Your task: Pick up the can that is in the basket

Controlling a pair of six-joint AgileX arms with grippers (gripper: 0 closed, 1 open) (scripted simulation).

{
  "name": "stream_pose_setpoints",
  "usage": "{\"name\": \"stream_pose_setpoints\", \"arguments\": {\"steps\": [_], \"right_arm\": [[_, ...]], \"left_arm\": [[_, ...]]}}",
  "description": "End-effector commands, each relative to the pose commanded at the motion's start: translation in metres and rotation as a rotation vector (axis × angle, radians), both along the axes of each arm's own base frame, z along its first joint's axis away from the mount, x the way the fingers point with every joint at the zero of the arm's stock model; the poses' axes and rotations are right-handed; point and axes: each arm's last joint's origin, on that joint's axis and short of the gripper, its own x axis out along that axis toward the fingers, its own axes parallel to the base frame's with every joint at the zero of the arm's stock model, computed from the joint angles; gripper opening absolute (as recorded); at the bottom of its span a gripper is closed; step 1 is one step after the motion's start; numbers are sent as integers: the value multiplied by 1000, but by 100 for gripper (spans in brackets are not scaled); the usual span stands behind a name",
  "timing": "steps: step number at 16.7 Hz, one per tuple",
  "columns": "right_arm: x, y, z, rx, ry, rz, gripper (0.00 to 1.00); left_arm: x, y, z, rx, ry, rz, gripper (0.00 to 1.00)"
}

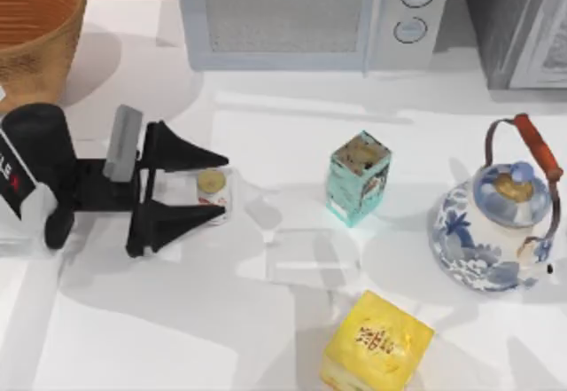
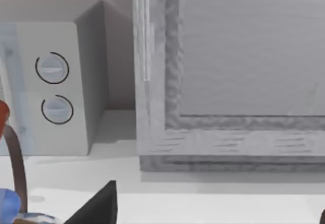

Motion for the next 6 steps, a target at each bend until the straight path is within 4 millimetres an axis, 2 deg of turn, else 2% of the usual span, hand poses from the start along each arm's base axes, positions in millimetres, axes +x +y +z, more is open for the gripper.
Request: {"name": "stream_pose_setpoints", "arguments": {"steps": [6], "right_arm": [[0,0,0,0,0,0,100]], "left_arm": [[0,0,0,0,0,0,100]]}}
